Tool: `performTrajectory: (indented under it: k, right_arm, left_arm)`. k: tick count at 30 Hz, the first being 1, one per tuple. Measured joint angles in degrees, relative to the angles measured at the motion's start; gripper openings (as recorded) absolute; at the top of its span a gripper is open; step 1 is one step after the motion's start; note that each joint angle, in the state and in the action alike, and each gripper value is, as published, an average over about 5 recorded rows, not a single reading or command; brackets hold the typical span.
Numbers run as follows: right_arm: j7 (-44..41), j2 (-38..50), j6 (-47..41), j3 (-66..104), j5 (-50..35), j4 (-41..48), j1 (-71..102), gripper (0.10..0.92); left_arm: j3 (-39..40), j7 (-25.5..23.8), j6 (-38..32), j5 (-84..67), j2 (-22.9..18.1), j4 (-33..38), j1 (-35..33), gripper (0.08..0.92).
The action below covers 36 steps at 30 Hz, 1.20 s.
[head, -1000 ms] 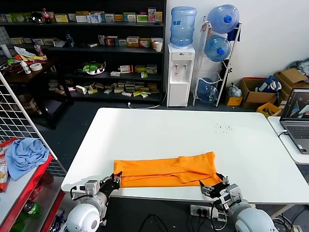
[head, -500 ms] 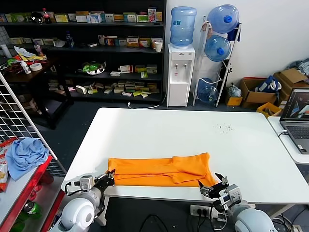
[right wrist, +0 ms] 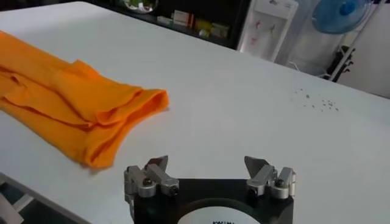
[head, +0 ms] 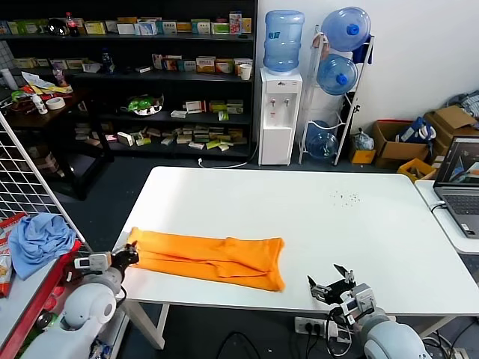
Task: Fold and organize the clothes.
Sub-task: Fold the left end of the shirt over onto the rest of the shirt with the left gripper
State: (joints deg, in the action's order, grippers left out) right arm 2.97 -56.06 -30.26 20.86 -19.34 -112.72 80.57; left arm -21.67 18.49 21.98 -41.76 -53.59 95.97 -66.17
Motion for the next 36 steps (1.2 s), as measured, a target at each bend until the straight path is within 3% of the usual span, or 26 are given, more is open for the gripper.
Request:
performTrajectory:
  k: [12, 23, 36]
  right_arm:
    - [0.7, -1.1, 1.7, 0.5, 1.9, 0.4, 1.1, 0.823]
    - [2.6, -3.4, 6.4, 2.3, 5.3, 2.2, 1.7, 0.823]
    - [4.1, -5.2, 10.9, 4.4, 6.3, 3.2, 2.4, 0.823]
  left_arm:
    - [1.6, 1.6, -0.6, -0.8, 0.1, 7.6, -1.6, 0.112]
    - [10.5, 2.9, -0.9, -0.2, -5.3, 14.2, -2.4, 0.112]
    - [21.4, 2.0, -1.8, 2.4, -14.1, 12.0, 1.4, 0.112]
